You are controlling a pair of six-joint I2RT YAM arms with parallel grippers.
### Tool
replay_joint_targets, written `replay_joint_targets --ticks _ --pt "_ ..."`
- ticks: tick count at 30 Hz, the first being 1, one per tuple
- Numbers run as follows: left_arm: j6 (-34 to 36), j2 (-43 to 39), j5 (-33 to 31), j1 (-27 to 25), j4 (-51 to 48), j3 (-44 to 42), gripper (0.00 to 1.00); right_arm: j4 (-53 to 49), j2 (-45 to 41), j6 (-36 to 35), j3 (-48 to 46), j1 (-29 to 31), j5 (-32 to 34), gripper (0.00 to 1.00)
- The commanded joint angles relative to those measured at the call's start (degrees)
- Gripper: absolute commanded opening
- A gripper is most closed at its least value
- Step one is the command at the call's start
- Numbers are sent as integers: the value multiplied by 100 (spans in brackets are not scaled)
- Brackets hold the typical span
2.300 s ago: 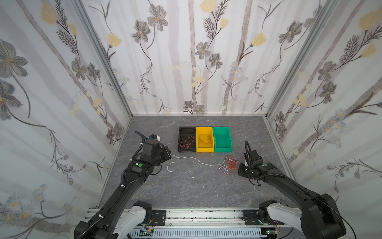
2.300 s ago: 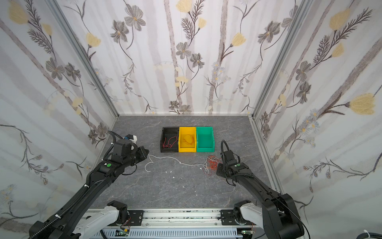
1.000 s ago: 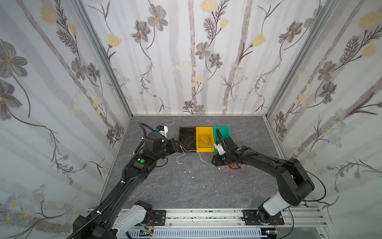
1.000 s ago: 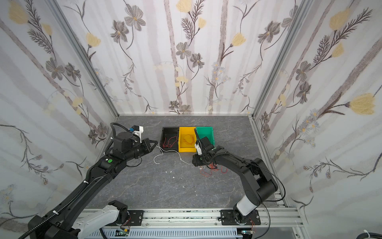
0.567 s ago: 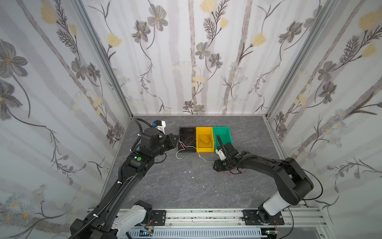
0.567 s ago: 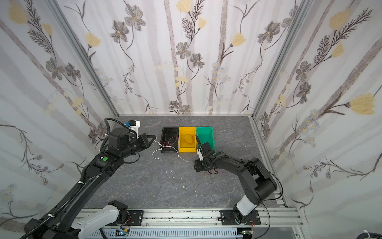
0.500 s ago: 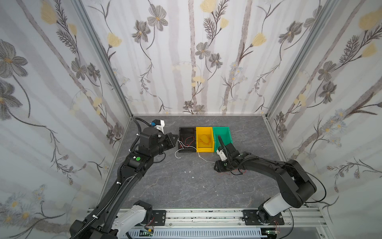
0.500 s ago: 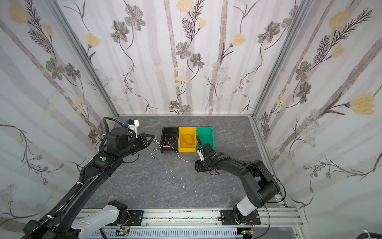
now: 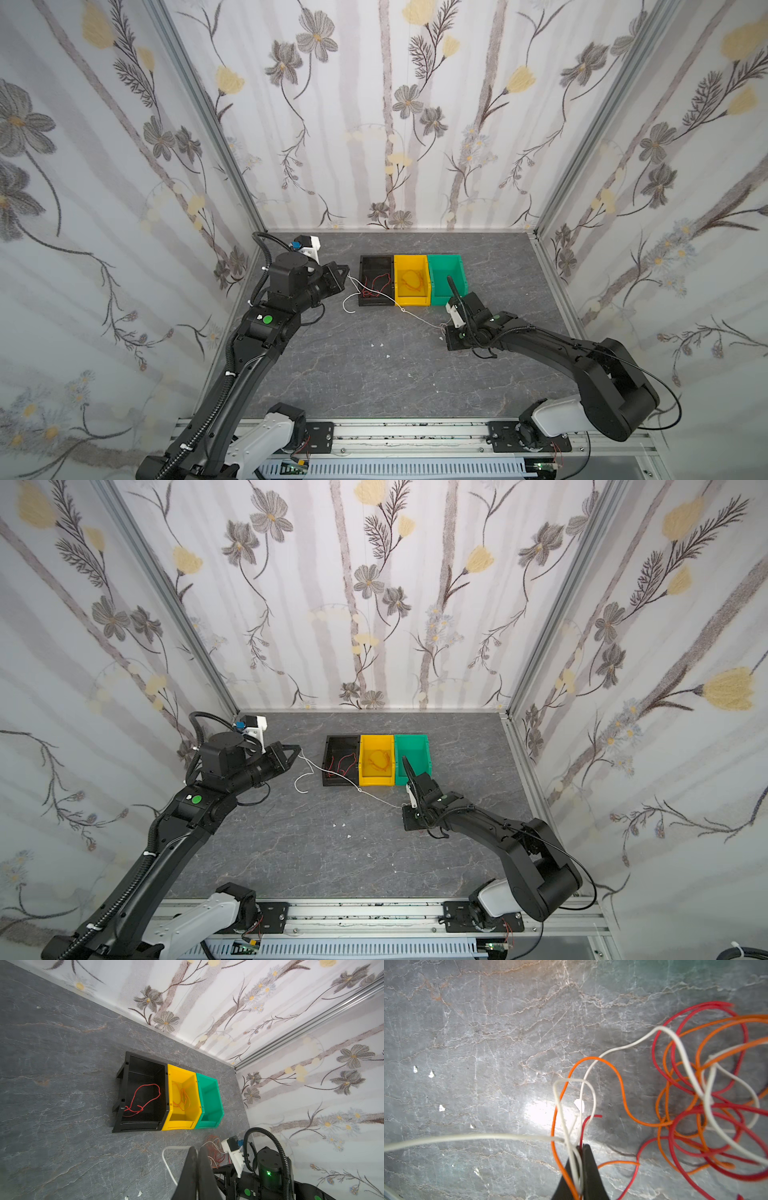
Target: Untangle the cables
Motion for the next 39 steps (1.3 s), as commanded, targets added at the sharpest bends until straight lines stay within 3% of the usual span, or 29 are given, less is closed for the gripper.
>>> replay_joint_targets --ticks 1,9,17,23,27,33,39 --pt "98 -72 -186 122 -132 87 0 -317 -148 57 -88 -44 227 8" --pt "24 -163 -401 468 -404 150 0 -514 -661 105 -453 -293 105 12" --pt "-156 -30 151 485 -16 13 0 -315 -810 38 -465 -339 -279 17" --pt "-199 -4 477 484 36 134 0 -374 -777 -166 -279 -331 -484 38" --pt "-262 5 722 456 146 123 0 -381 -902 -315 -78 -311 -677 45" --pt "-271 -18 831 358 186 110 0 -217 -753 -506 328 -243 -867 47" --pt "-271 -57 797 320 182 71 0 786 -56 -754 423 -96 -1374 48"
